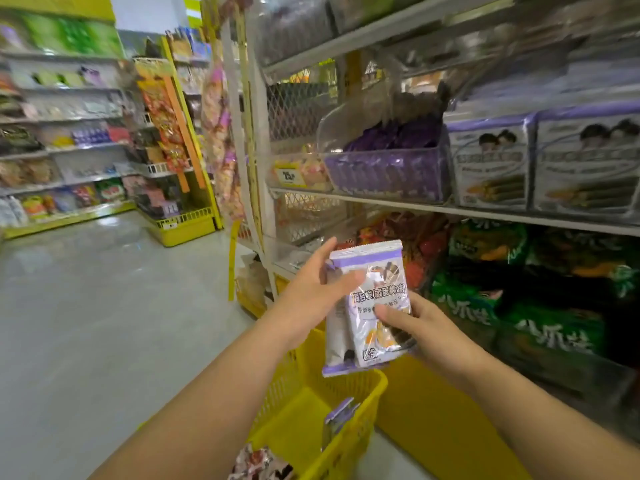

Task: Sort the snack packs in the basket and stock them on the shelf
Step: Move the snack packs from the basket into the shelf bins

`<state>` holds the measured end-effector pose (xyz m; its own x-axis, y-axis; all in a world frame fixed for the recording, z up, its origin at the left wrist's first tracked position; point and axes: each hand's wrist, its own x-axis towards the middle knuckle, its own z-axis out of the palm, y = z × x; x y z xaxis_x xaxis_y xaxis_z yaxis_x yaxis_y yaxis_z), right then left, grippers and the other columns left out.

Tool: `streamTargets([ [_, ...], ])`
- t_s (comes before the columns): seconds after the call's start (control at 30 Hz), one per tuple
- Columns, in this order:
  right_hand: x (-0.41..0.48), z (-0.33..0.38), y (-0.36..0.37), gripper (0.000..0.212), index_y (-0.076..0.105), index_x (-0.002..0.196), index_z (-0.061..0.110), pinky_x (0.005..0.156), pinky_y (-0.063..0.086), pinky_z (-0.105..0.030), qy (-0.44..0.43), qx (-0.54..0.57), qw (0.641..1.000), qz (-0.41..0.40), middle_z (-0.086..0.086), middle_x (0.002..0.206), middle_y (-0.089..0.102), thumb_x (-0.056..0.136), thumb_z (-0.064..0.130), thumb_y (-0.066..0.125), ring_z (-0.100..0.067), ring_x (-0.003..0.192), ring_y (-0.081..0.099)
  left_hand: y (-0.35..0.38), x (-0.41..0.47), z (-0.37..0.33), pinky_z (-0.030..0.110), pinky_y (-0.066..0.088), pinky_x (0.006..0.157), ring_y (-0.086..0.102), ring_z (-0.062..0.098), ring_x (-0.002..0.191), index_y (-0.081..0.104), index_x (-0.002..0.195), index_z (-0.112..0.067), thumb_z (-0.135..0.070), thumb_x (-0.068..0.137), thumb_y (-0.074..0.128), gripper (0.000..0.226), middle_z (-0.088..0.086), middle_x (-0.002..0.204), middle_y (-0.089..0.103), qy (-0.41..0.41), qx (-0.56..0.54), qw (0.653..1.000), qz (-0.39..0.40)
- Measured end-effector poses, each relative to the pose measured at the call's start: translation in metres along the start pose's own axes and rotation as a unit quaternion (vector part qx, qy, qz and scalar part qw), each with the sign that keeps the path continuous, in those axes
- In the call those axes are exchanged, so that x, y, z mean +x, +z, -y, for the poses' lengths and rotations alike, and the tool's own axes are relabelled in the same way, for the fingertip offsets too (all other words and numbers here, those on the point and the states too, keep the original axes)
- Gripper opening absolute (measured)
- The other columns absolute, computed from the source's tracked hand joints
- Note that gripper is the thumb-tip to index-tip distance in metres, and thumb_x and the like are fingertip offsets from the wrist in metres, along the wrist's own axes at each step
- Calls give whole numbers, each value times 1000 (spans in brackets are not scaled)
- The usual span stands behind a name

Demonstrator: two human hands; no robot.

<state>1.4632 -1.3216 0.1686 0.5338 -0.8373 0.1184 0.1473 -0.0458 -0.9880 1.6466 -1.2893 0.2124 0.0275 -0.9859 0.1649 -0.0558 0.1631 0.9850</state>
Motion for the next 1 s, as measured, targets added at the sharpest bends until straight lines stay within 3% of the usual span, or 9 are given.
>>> streamTargets([
  [0.07,0,4,-4,45,63,107,7,74,48,-43,12,81,996,-27,-20,86,55,72,34,72,-27,76,53,8,1,-4,34,51,95,58,16,120,43,140,-24,-39,79,70,69,1,135,59,-14,-120,993,6],
  [0.13,0,9,-10,46,61,115,2,88,52,-49,29,165,985,-41,-22,102,64,77,28,67,-33,89,61,15,-2,-9,33,56,84,63,22,114,55,130,-13,-37,86,57,50,9,126,65,-41,-188,980,42],
  [0.23,-3,16,-13,40,63,115,5,73,60,-40,25,220,974,-40,-20,110,70,79,25,62,-31,89,70,29,-6,-3,37,58,76,67,30,106,58,126,-4,-24,85,58,46,18,118,67,-102,-198,972,71],
  [0.3,-3,16,-14,38,64,114,5,69,60,-37,21,221,974,-44,-18,107,71,81,24,61,-30,89,71,37,-5,2,40,59,74,68,33,102,56,128,-2,-19,80,60,51,21,116,67,-122,-189,972,67],
  [0.43,-1,18,-23,25,66,109,14,90,54,-48,-17,101,987,-122,-10,104,73,86,24,65,-32,99,69,45,2,5,45,57,85,66,35,106,56,127,-5,-18,82,60,46,19,117,68,-91,-212,973,18],
  [0.57,-4,17,-30,19,59,106,23,81,57,-39,-78,-85,965,-236,3,98,71,89,26,66,-14,88,69,54,11,4,48,54,90,70,26,99,61,116,-17,-14,96,53,22,7,107,73,-30,-130,988,-71],
  [0.7,-7,10,-21,24,49,116,31,69,46,-10,-141,-178,943,-243,19,103,61,95,23,56,9,91,59,71,11,10,44,56,84,70,17,93,56,127,-28,-32,100,47,29,0,114,71,5,5,1000,-30],
  [0.8,-7,9,-20,29,40,126,34,73,42,-6,-140,-172,950,-219,25,115,54,99,27,47,15,103,51,76,13,12,29,51,88,64,7,108,44,141,-37,-46,102,30,42,-10,125,65,-7,-34,999,14],
  [1.0,-11,18,-18,26,35,117,58,58,45,-1,-90,-60,987,-120,46,102,53,92,53,39,26,93,51,67,13,12,49,44,104,55,9,122,35,120,-70,-23,97,55,56,-21,130,59,14,44,999,6],
])
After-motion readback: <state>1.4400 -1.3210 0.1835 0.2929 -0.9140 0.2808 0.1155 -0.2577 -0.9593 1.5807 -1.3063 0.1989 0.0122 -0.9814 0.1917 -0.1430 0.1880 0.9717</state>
